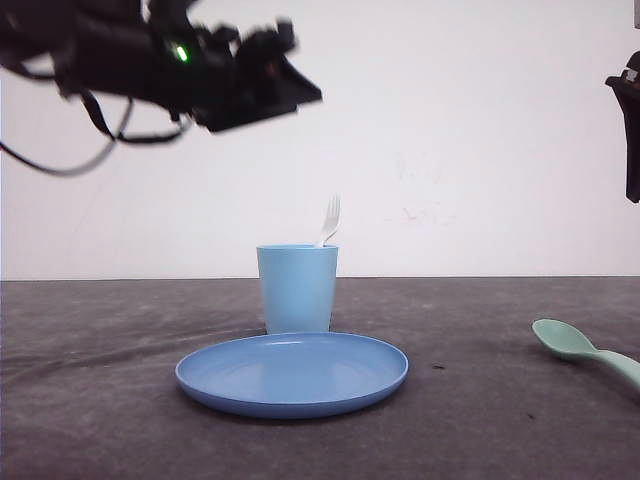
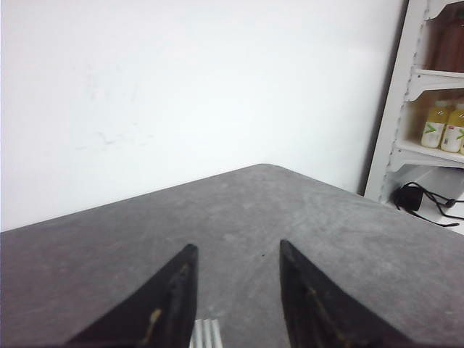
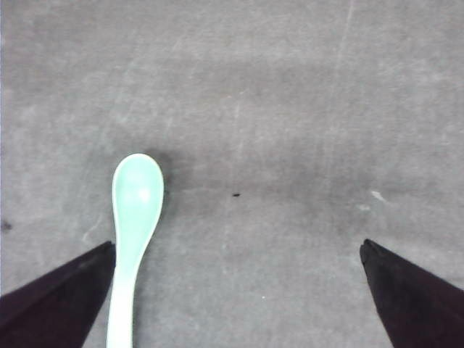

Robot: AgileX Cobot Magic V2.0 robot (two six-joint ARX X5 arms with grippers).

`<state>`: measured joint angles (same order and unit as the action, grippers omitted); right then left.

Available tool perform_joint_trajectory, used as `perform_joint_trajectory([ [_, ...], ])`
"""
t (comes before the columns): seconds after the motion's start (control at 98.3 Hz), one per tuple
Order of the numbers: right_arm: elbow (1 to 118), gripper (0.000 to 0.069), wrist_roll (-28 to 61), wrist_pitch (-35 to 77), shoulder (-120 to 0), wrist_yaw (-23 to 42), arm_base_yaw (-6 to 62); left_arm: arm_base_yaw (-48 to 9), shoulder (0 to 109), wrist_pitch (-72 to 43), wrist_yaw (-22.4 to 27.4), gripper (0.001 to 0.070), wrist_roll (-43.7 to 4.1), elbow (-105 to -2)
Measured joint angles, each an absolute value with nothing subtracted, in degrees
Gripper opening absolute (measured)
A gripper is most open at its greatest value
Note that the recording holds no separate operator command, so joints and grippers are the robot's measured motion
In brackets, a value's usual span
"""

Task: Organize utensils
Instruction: 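Release the fork into the cup and raise the left gripper, then lower the right gripper onto the mint-green spoon and grasp it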

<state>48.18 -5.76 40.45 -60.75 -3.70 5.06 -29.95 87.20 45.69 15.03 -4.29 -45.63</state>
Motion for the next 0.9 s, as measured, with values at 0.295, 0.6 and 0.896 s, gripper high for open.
perform_joint_trajectory([
  [0.295,48.2,0.0681,-6.2,39.4,-60.8,-6.0,9.7,-22.4,68.6,24.3,15.0,0.0199,-5.6,-45.6],
  [0.6,48.2,0.0681,-9.6,39.2,-63.7,-6.0,14.9,-10.3,50.0,-2.5,10.6,0.0199,-7.3,-45.6],
  [0.896,48.2,0.0680,-11.5,38.8,-72.8,-5.9,17.7,-5.5,40.9,-27.9,1.7,0.0199,-5.0,-45.6],
])
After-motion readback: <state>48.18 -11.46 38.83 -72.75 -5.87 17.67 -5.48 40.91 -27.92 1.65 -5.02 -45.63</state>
